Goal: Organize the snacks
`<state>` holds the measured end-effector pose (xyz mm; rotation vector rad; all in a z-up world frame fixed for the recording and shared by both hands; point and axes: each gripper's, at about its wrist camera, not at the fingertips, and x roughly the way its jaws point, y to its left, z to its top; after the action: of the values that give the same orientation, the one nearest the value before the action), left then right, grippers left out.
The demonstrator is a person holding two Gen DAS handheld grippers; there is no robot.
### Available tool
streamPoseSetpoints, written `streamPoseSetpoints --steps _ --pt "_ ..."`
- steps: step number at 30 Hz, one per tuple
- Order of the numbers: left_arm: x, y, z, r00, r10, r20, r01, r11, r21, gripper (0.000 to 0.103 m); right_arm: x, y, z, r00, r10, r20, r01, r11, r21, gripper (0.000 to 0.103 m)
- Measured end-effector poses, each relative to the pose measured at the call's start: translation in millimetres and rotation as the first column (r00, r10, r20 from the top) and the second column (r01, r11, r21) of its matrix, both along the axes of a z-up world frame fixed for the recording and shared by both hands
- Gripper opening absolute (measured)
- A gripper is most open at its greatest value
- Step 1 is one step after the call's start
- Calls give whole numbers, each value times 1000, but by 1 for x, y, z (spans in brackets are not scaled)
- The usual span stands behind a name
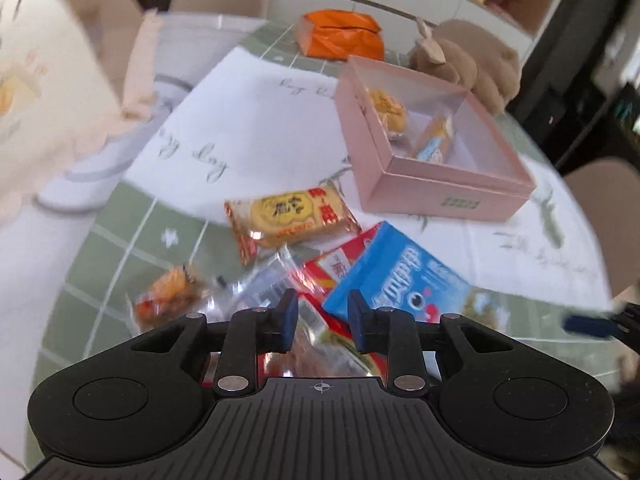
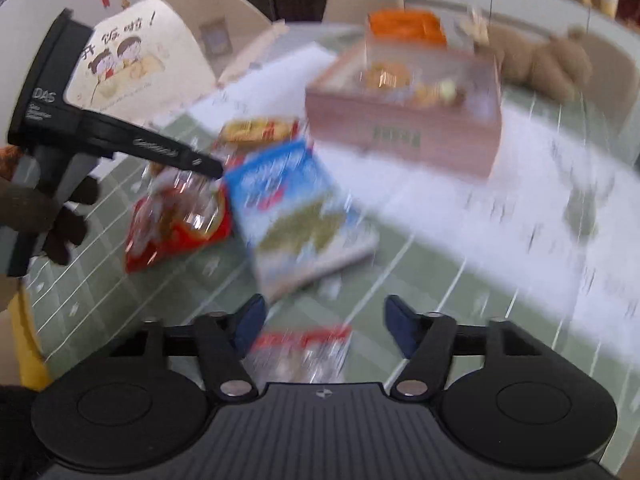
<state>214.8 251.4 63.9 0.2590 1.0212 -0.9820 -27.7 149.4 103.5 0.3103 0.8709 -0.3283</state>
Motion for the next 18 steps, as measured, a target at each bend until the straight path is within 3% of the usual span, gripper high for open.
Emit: streamPoseSetpoints --steps 2,5,6,8,10,11,12,15,18 --pt "-1 11 -2 992 -35 -124 32 999 -24 30 13 -13 1 999 -24 24 24 1000 -13 72" --pt "-14 13 -14 959 -101 -266 94 995 -38 30 32 -35 -5 993 -92 76 90 996 20 70" --pt "-20 12 -17 955 -104 -276 99 995 -34 30 40 -43 -8 990 -114 83 112 993 28 67" --pt "-22 6 -26 958 -85 -274 81 996 -25 30 55 -50 -19 988 -143 53 143 990 8 47" --pt "-17 1 -29 959 -53 -278 47 998 -30 30 63 -48 -31 988 -156 1 156 988 2 45" --pt "-15 -3 -30 960 -43 -277 33 999 -40 32 63 -43 -34 990 -140 -8 141 990 28 43" --pt "-13 -8 -29 966 -31 -256 22 999 -37 41 59 -35 -36 994 -105 -10 106 992 64 43" --pt "-15 -23 -25 982 -47 -181 43 999 -28 39 45 0 -37 1000 16 -18 -14 997 81 43" --pt "-30 -29 -12 997 -71 15 70 997 34 39 24 25 -36 998 59 -28 -58 997 54 44"
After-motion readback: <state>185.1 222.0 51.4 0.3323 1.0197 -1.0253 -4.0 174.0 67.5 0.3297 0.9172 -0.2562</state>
